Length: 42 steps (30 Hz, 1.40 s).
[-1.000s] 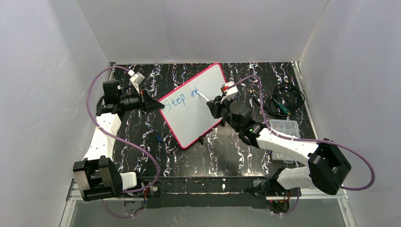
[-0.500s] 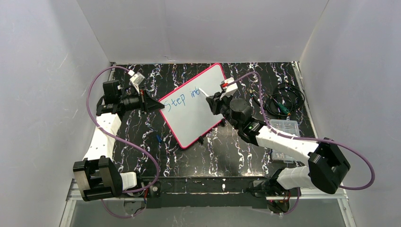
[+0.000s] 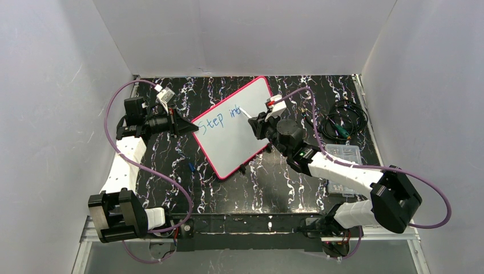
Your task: Write a sentence on the whiteboard
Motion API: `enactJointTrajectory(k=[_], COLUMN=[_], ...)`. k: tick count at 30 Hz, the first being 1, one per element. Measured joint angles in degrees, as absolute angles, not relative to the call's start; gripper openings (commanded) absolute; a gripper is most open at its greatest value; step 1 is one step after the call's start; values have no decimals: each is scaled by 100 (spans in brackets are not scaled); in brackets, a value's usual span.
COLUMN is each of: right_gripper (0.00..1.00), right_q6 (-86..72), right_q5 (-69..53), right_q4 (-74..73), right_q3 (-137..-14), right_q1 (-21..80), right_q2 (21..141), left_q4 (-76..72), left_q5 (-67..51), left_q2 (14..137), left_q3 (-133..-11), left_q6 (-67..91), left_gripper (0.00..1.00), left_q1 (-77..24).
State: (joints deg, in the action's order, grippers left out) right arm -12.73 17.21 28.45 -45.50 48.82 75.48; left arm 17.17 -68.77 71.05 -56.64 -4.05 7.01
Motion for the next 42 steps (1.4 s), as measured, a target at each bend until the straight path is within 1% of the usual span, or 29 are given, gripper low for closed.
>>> enactJointTrajectory(k=[9, 23, 42], right_gripper=[1, 1, 1], right_q6=[-1361, -1343, -1177], right_q5=[1695, 1981, 1841], right_q4=[2816, 2696, 2773], right_q3=[-4449, -4440, -4609], right_q1=[4882, 4882, 4882], right_q2=[7522, 7494, 7550], left_q4=[1719, 1719, 1719], left_q5=[-6860, -6860, -6866], left_q2=[7105, 7105, 7105], left_q3=[-5664, -5664, -5666], left_q6=[-395, -392, -395], left_gripper=[0, 0, 0], left_q1=[701, 701, 701])
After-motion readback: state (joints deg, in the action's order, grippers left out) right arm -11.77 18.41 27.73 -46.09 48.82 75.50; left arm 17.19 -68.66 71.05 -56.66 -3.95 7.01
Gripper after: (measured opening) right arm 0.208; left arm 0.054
